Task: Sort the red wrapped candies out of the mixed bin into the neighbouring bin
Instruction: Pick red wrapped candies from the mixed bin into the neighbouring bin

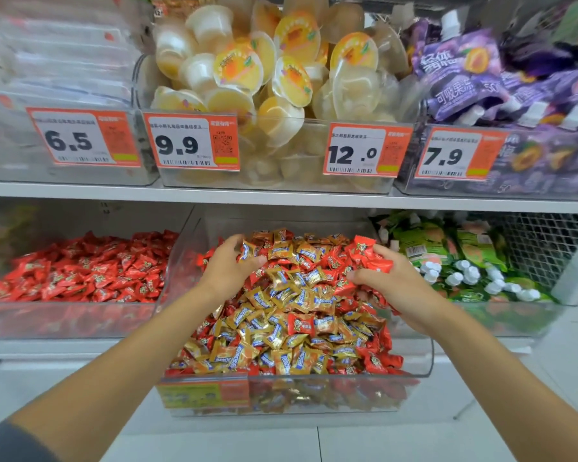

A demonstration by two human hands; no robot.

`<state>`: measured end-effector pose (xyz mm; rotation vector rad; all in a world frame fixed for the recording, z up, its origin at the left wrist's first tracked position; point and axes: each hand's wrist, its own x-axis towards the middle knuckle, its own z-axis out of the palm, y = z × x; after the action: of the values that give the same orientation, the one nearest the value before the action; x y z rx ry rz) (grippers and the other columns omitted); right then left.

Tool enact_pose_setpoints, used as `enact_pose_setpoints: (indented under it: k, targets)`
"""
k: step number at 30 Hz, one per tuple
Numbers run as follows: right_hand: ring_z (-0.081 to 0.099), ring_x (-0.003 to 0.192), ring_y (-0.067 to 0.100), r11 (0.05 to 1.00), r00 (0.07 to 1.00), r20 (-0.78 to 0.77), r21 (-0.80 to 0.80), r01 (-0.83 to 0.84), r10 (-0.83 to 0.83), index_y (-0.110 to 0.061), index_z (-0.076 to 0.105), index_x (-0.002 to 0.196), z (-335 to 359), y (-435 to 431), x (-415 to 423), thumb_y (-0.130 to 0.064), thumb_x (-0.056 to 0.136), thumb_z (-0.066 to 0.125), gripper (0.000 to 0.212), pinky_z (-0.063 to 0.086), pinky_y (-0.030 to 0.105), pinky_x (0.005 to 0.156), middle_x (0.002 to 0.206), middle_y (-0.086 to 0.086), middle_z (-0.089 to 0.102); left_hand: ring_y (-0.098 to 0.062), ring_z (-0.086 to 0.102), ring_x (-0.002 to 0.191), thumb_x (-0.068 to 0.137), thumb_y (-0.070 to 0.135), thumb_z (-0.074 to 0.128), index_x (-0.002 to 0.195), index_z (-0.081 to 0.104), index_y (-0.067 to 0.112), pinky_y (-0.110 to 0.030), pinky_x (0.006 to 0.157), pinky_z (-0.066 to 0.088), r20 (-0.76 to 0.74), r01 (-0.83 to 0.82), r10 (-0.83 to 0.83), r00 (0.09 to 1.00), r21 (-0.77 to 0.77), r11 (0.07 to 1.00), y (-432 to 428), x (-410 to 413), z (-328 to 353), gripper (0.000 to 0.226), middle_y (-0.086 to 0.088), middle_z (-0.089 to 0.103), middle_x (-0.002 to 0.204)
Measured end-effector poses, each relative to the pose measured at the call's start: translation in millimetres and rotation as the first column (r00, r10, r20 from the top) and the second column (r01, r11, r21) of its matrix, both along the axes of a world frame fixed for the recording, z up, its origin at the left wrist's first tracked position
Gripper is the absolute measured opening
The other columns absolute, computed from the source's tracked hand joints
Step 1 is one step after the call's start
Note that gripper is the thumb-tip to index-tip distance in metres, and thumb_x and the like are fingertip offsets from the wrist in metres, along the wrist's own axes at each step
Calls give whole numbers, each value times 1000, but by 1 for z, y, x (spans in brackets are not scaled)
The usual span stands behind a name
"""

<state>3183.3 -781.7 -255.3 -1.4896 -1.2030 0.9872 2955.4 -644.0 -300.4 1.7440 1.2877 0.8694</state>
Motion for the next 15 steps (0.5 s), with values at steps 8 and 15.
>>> enact_pose_setpoints:
  k: [8, 15]
  targets:
    - [49, 42, 14, 1000, 1000, -27, 20, 14, -14, -7, 56, 98, 1, 0, -3, -3, 86, 68, 18, 36, 21, 39, 59, 13, 58, 1, 45, 47, 87, 35, 68, 94, 73, 29, -15, 57, 37, 5, 216, -216, 976, -41, 976, -17, -26, 33, 10, 14, 55, 54]
    - [49, 46, 15, 999, 999, -33, 37, 11, -9, -10, 58, 88, -1, 1, -1, -3, 85, 68, 13, 36, 20, 40, 59, 9, 58, 5, 61, 88, 76, 53, 68, 140, 29, 44, -18, 84, 38, -86, 312, -324, 942, -135, 941, -6, -31, 33, 76, -1, 66, 85]
